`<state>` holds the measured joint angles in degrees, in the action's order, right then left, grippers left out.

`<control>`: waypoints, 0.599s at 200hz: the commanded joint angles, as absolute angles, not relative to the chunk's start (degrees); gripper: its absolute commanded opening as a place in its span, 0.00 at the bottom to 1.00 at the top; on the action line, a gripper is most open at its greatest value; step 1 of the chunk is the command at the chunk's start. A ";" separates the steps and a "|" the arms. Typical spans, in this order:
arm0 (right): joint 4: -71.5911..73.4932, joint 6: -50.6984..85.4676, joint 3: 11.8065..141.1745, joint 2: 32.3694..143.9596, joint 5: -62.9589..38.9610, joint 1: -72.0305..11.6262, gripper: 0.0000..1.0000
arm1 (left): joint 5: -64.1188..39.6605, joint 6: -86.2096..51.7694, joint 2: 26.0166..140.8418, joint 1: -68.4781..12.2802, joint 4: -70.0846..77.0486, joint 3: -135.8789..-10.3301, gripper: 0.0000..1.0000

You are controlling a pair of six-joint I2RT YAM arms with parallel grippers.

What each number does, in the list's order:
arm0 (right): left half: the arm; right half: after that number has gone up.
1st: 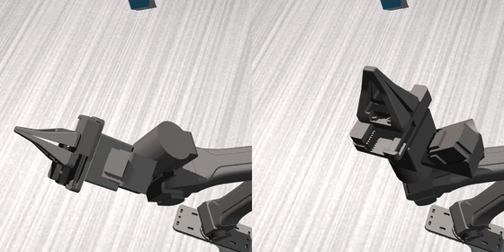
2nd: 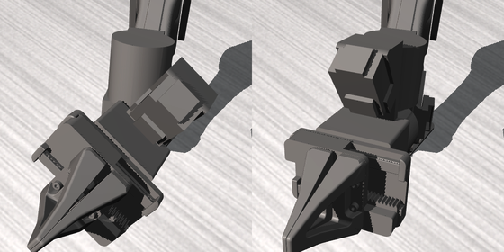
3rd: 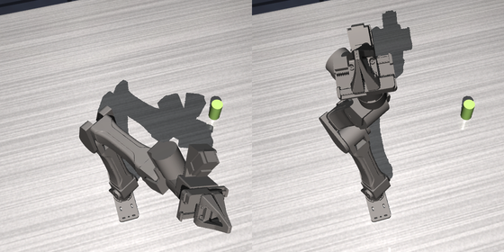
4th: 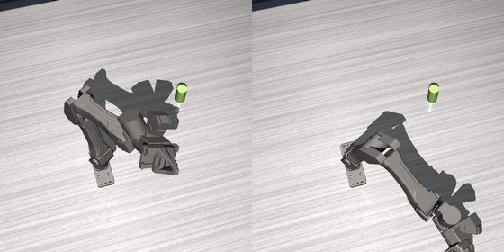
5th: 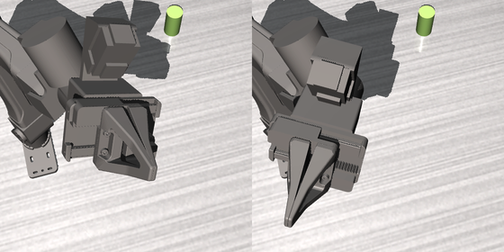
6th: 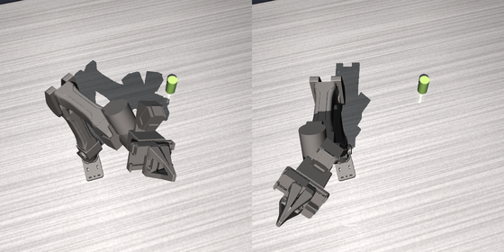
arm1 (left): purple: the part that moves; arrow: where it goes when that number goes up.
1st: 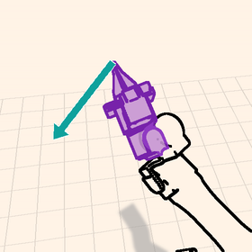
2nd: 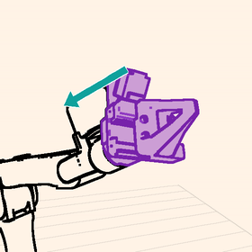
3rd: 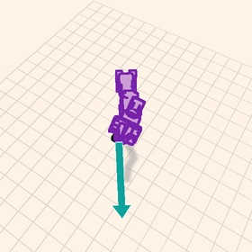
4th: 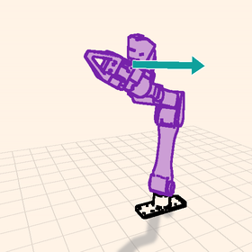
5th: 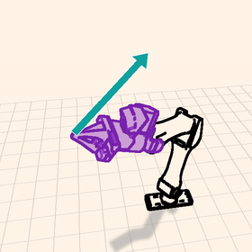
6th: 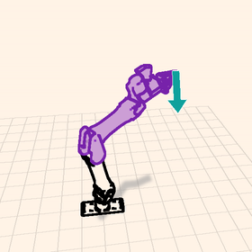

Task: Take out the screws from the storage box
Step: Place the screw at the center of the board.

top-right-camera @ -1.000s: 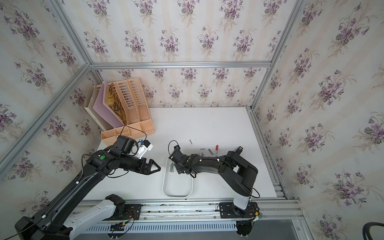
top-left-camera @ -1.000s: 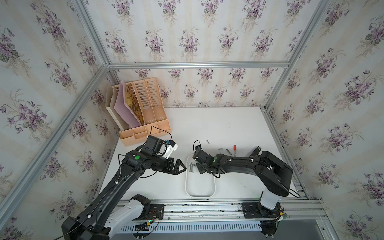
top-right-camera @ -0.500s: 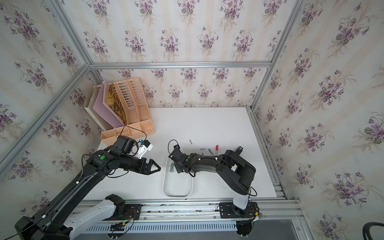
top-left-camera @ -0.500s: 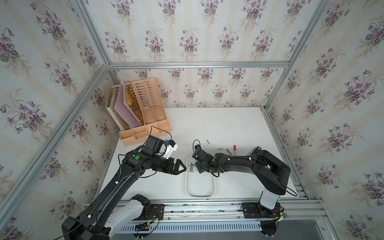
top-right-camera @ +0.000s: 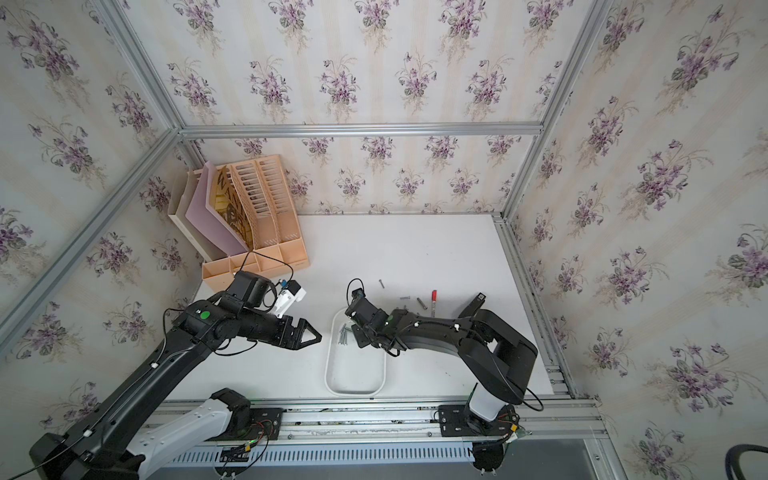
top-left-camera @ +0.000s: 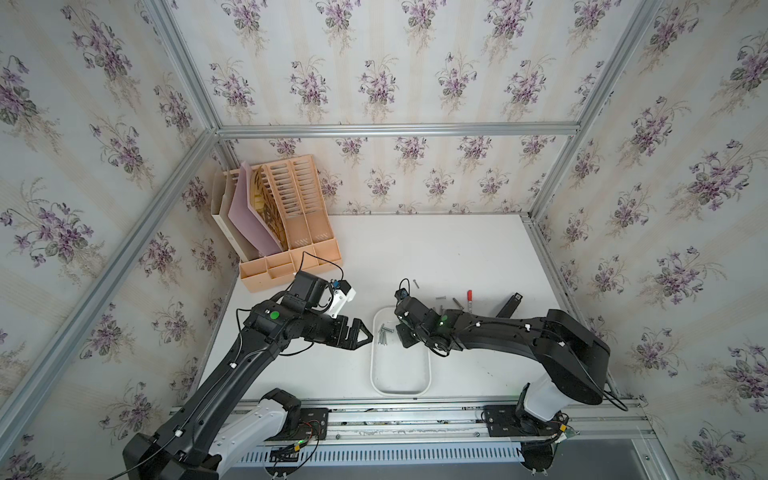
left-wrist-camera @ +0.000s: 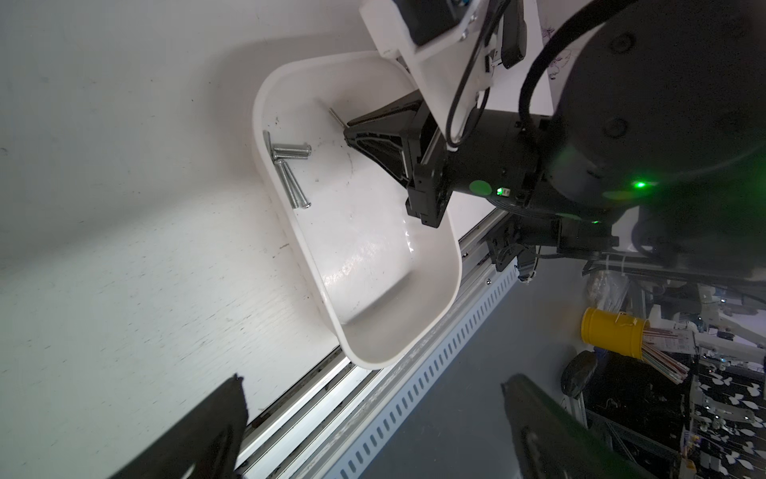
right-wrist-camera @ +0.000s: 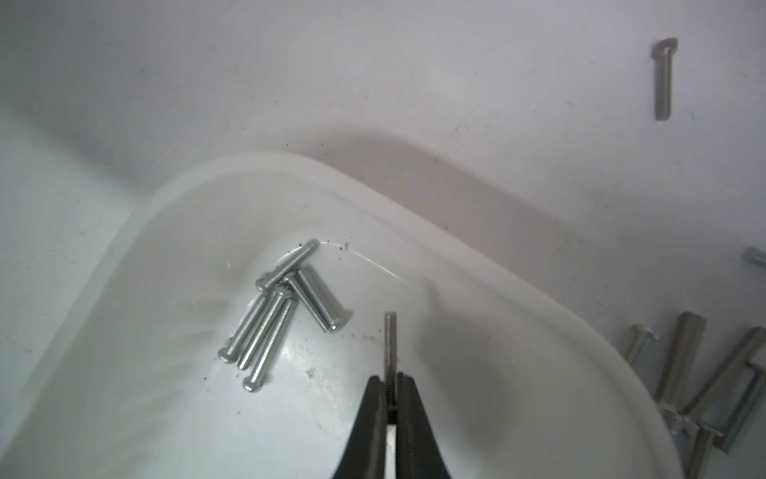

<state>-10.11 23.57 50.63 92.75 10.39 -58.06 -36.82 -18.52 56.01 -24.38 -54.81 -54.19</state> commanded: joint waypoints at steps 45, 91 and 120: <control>-7.57 23.57 47.84 86.48 12.40 -57.74 0.02 | -36.82 -18.46 55.81 -24.43 -54.92 -54.32 0.99; -7.25 25.02 44.91 80.27 17.93 -56.89 0.02 | -36.87 -18.46 56.25 -24.43 -54.86 -54.32 1.00; -8.26 26.75 44.04 78.69 19.25 -55.04 0.02 | -36.71 -18.48 55.90 -24.43 -54.90 -54.32 1.00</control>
